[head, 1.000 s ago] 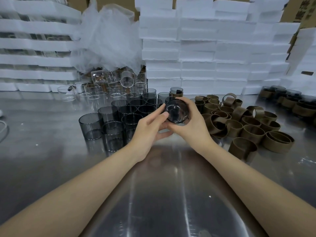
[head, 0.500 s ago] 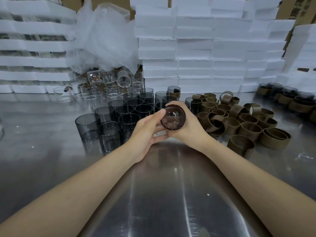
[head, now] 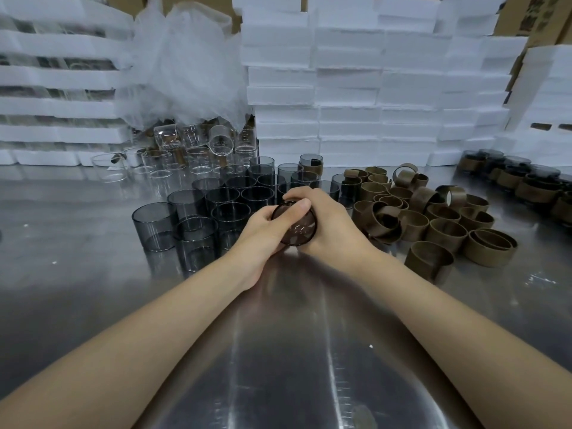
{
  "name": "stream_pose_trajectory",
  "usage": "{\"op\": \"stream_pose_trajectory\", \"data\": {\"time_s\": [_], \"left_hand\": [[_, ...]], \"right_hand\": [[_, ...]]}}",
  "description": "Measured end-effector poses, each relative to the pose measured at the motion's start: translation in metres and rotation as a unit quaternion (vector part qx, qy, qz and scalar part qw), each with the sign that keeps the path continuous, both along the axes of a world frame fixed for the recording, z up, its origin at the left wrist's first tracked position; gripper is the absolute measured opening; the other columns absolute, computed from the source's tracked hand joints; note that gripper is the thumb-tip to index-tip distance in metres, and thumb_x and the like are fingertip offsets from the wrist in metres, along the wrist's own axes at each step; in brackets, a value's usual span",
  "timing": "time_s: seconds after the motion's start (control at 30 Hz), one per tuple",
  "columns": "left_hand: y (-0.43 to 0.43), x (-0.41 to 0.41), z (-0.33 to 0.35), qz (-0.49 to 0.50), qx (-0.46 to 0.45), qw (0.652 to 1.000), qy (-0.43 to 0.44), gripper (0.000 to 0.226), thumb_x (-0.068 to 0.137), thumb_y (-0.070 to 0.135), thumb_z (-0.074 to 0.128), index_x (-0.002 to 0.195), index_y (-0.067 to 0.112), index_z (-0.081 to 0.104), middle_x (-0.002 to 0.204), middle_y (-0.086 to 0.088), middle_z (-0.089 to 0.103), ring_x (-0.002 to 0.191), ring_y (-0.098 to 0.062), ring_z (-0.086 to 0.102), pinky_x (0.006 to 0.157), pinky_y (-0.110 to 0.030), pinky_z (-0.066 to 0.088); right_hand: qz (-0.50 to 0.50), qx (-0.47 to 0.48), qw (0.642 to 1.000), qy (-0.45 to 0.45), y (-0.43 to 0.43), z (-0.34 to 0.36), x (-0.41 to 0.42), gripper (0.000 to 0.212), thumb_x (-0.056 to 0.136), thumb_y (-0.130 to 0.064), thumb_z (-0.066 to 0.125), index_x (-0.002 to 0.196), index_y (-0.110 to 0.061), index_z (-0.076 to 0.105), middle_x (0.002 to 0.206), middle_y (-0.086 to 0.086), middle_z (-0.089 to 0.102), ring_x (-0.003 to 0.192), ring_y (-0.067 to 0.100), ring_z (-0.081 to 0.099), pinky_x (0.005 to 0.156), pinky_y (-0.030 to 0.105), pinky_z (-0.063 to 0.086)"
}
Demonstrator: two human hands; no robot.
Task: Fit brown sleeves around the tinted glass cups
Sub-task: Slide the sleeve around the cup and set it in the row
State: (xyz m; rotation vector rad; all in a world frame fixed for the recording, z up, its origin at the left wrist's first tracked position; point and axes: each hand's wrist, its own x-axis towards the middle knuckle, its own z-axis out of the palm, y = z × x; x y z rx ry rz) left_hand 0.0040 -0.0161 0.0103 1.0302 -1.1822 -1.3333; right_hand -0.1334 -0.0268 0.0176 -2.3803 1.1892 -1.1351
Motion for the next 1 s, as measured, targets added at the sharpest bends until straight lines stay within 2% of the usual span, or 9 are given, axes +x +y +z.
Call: {"op": "stream_pose_trajectory", "data": {"time_s": [0.17,0.23,0.3,0.4,0.53,0.67,0.77,0.83,1.0], "left_hand": [[-0.002,0.0,-0.002,0.002,-0.016,0.999,-0.03,0.073,0.058,0.045,0.089,0.116,0.009,0.063,0.111,-0.013,0.071,0.099,-0.021,0.071,0.085,-0.033,0.057],[-0.003,0.001,-0.003,0.003,-0.028,0.998,-0.049,0.065,0.062,0.04,0.085,0.116,0.01,0.064,0.108,-0.01,0.072,0.094,-0.017,0.071,0.072,-0.024,0.056],[-0.004,0.001,-0.006,0.0,-0.04,0.997,-0.061,0.059,0.065,0.034,0.086,0.115,0.013,0.065,0.105,-0.005,0.073,0.092,-0.014,0.071,0.068,-0.02,0.055],[-0.004,0.003,-0.01,-0.003,-0.083,0.991,-0.103,0.04,0.071,0.026,0.085,0.107,0.022,0.068,0.096,0.008,0.075,0.09,-0.005,0.071,0.07,-0.014,0.053],[-0.002,0.005,-0.011,-0.018,-0.125,0.985,-0.115,0.029,0.079,0.017,0.08,0.102,0.031,0.069,0.096,0.017,0.075,0.09,0.003,0.069,0.072,-0.01,0.05],[-0.001,0.005,-0.009,-0.032,-0.128,0.987,-0.093,0.027,0.084,0.014,0.074,0.107,0.029,0.07,0.103,0.011,0.075,0.085,0.001,0.067,0.072,-0.013,0.05],[-0.001,0.006,-0.008,-0.03,-0.12,0.989,-0.083,0.033,0.087,0.017,0.071,0.12,0.022,0.067,0.112,0.008,0.073,0.104,-0.004,0.066,0.087,-0.019,0.051],[0.0,0.007,-0.007,-0.029,-0.123,0.988,-0.084,0.026,0.091,0.019,0.066,0.116,0.025,0.069,0.109,0.008,0.074,0.107,-0.007,0.067,0.089,-0.018,0.051],[0.001,0.007,-0.006,-0.006,-0.121,0.991,-0.061,0.045,0.094,0.029,0.059,0.135,0.012,0.058,0.117,-0.003,0.072,0.108,-0.015,0.068,0.101,-0.029,0.05]], "right_hand": [[0.002,0.016,1.0,-0.02,-0.001,-0.004,0.001,0.06,0.066,-0.005,0.078,0.12,-0.018,0.054,0.111,0.001,0.061,0.105,0.016,0.057,0.09,0.031,0.048],[-0.002,0.043,0.998,-0.044,-0.003,-0.006,0.001,0.062,0.065,-0.008,0.081,0.117,-0.024,0.052,0.108,-0.005,0.061,0.101,0.012,0.059,0.087,0.025,0.05],[-0.008,0.071,0.996,-0.059,-0.004,-0.007,0.001,0.066,0.064,-0.01,0.084,0.114,-0.032,0.047,0.101,-0.016,0.059,0.094,0.003,0.059,0.08,0.01,0.047],[-0.007,0.108,0.99,-0.091,-0.008,-0.01,-0.001,0.067,0.064,-0.008,0.086,0.114,-0.027,0.046,0.099,-0.019,0.059,0.091,-0.005,0.058,0.075,0.003,0.044],[-0.004,0.172,0.973,-0.157,-0.012,-0.012,-0.008,0.066,0.065,0.001,0.084,0.118,-0.016,0.048,0.101,-0.013,0.061,0.089,-0.002,0.059,0.07,0.007,0.048],[0.011,0.189,0.958,-0.214,-0.018,-0.014,-0.013,0.067,0.065,0.013,0.077,0.12,-0.012,0.049,0.104,-0.004,0.064,0.089,0.001,0.062,0.078,0.02,0.052],[0.023,0.185,0.955,-0.23,-0.021,-0.016,-0.014,0.066,0.063,0.016,0.074,0.115,-0.016,0.05,0.102,-0.004,0.065,0.087,-0.001,0.063,0.079,0.022,0.053],[0.036,0.189,0.952,-0.236,-0.022,-0.016,-0.015,0.066,0.063,0.017,0.073,0.116,-0.015,0.049,0.104,-0.002,0.064,0.089,0.001,0.064,0.08,0.025,0.054],[0.048,0.118,0.97,-0.205,-0.02,-0.014,-0.013,0.063,0.064,0.018,0.068,0.112,-0.017,0.047,0.1,-0.013,0.061,0.094,-0.002,0.061,0.081,0.017,0.049]]}}
